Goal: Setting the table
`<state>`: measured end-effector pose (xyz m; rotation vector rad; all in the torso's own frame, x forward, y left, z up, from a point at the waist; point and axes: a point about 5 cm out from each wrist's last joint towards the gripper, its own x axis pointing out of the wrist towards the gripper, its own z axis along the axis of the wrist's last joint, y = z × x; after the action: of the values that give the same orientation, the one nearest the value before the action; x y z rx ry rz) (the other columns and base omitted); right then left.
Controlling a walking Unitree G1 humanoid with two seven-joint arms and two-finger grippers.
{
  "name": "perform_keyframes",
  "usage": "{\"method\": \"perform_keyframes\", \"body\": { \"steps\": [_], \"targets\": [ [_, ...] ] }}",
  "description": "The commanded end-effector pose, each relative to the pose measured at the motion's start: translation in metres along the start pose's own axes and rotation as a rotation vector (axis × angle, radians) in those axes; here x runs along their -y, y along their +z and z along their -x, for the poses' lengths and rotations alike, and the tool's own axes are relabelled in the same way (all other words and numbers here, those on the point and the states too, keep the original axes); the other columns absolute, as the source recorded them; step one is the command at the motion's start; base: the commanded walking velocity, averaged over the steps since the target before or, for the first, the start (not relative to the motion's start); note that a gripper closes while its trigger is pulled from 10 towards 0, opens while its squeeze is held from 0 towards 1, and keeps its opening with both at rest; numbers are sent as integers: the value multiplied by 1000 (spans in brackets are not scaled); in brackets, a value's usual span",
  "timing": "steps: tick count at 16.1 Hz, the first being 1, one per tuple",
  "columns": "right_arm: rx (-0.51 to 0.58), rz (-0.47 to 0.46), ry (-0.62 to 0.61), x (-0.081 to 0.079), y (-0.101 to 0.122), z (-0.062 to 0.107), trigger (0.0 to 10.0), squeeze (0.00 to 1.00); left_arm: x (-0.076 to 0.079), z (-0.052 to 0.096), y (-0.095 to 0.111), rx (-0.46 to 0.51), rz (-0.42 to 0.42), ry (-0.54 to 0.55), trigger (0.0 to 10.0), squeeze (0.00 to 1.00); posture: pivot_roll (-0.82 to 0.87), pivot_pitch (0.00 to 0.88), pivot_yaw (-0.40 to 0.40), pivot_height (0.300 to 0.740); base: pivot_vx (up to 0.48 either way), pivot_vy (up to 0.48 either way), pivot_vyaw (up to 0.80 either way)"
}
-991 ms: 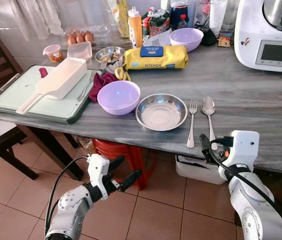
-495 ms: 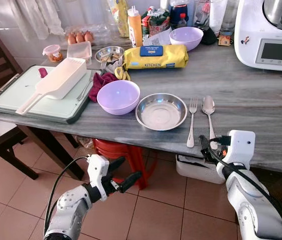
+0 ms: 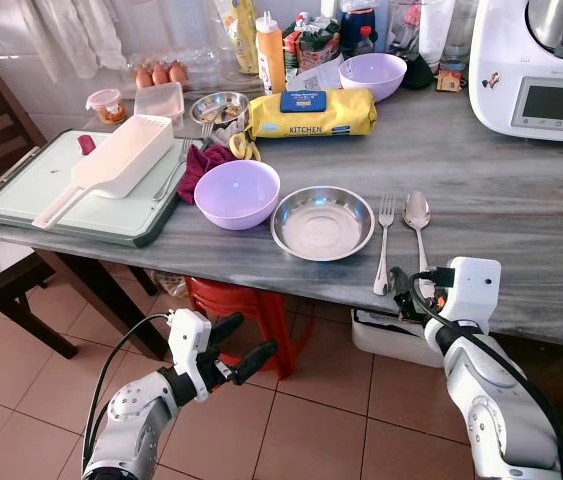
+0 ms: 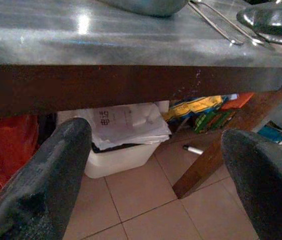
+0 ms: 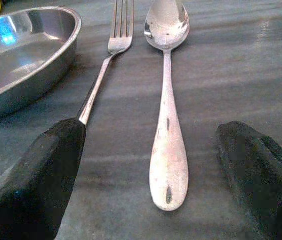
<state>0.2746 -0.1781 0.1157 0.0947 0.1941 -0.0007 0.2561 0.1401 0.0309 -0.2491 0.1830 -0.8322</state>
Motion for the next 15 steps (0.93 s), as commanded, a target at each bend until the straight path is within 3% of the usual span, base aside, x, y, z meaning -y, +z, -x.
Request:
{"method": "perform_keyframes", "body": {
  "steps": [1,15],
  "targets": [
    [-22,-20,22,-5,-6,0,10000,0,-5,5,0,-8,-10,9,10000,0,-96,103,145,740,0,0,0],
    [-15,-54,126,-25,-5,-1,10000,0,-8,6,-4,-16,-11,14,10000,0,-93,103,147,740,0,0,0]
  ]
}}
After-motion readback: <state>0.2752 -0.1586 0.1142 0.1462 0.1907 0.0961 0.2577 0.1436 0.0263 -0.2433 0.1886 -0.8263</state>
